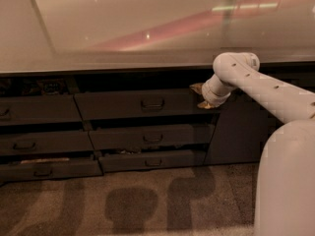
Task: Open top drawer
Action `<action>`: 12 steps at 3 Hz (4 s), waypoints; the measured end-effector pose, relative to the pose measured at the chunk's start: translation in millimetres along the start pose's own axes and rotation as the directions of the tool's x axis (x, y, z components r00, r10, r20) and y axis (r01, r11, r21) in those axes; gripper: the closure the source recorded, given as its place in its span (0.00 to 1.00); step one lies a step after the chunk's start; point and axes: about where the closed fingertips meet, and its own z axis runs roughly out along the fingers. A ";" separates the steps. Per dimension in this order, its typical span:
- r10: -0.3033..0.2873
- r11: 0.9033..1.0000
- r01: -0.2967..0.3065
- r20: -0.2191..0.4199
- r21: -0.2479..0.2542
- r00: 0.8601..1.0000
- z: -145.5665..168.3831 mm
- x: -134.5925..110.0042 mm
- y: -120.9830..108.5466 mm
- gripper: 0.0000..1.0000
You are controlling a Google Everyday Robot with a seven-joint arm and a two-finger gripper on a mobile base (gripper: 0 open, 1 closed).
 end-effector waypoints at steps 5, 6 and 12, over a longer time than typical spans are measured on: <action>-0.003 1.000 0.003 0.000 -0.002 1.000 -15.1 -0.2 -5.9 1.00; -0.003 1.000 0.003 0.000 -0.002 1.000 -19.9 -0.3 -7.7 1.00; -0.063 0.979 0.091 -0.157 0.181 0.986 -110.4 8.5 16.7 1.00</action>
Offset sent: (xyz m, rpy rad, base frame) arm -0.0248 0.0080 -0.0259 -0.0548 0.0093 0.0394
